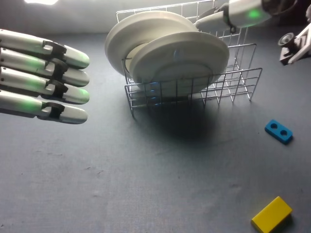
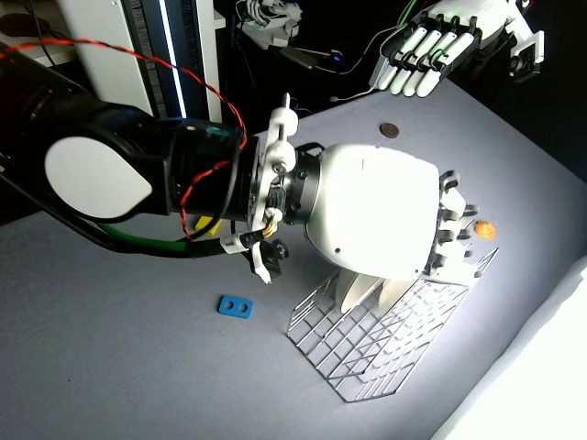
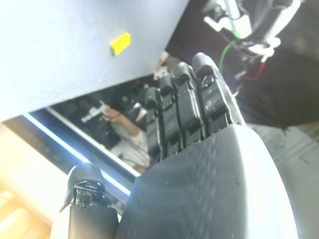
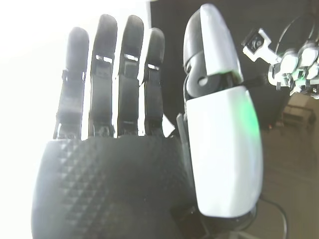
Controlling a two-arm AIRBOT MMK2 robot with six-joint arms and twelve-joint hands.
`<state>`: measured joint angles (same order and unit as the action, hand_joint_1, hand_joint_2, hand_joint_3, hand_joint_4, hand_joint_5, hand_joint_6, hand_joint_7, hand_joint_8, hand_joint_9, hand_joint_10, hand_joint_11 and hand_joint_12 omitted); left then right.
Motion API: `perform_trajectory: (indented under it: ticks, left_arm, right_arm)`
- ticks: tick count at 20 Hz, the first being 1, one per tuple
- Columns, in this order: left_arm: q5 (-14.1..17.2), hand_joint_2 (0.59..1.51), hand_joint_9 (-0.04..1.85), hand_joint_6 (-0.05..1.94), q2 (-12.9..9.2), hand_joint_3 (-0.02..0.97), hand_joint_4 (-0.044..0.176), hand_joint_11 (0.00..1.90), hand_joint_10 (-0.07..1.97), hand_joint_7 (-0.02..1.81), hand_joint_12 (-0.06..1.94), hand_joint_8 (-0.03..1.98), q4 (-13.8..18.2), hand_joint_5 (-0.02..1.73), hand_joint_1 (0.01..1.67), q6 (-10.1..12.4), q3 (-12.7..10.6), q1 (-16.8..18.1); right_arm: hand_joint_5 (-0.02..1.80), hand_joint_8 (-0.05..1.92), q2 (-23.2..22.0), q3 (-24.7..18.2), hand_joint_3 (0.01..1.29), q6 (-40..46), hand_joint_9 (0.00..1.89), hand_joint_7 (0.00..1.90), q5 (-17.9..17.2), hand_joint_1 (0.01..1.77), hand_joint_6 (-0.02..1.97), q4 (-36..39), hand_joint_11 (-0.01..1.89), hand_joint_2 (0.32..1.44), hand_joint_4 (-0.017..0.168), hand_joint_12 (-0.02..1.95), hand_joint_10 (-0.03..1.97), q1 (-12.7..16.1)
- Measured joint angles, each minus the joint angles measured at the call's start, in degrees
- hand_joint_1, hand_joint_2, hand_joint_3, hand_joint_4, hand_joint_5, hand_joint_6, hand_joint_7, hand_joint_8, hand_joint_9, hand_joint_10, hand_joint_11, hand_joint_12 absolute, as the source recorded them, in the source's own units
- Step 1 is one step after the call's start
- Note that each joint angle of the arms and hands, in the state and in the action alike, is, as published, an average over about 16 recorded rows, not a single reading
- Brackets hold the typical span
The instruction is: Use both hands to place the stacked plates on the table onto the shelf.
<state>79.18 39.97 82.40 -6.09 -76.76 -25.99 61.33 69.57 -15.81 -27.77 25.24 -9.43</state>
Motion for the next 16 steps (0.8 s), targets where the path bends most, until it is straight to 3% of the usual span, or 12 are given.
perform_trajectory:
  ticks: [4, 8, 13, 16]
  left_arm:
    - [0.1, 1.164, 0.36, 0.07, 0.0, 0.008, 0.004, 0.21, 0.11, 0.41, 0.35, 0.09, 0.3, 0.40, 0.01, -0.1, 0.0, 0.0]
    - [0.1, 1.186, 0.62, 0.47, 0.0, 0.006, 0.003, 0.48, 0.57, 0.66, 0.76, 0.53, 0.5, 0.63, 0.07, -0.1, 0.1, 0.0]
    - [0.2, 1.213, 0.97, 1.07, 0.0, 0.001, 0.001, 0.89, 1.16, 1.00, 1.29, 1.12, 0.5, 0.94, 0.31, -0.1, 0.2, 0.1]
    - [0.2, 1.226, 1.13, 1.33, 0.0, -0.001, 0.000, 1.07, 1.45, 1.16, 1.55, 1.40, 0.5, 1.09, 0.40, -0.2, 0.3, 0.1]
  right_arm:
    - [0.62, 0.47, -3.2, -3.1, 0.01, -3.1, 0.51, 0.70, -4.8, 0.98, 0.49, 3.4, 0.24, 1.07, 0.001, 1.53, 0.88, -0.4]
    - [0.79, 0.81, -7.1, -7.2, 0.01, -6.7, 0.72, 0.86, -9.9, 0.77, 0.80, 8.1, 0.52, 1.11, 0.004, 1.64, 1.16, -2.3]
    - [1.09, 1.28, -12.0, -12.3, 0.01, -10.0, 1.08, 1.14, -15.6, 0.54, 1.26, 13.7, 1.03, 1.23, 0.050, 1.77, 1.50, -5.8]
    - [1.21, 1.51, -13.7, -13.8, 0.01, -10.2, 1.25, 1.26, -17.0, 0.42, 1.47, 15.9, 1.25, 1.28, 0.066, 1.85, 1.69, -7.4]
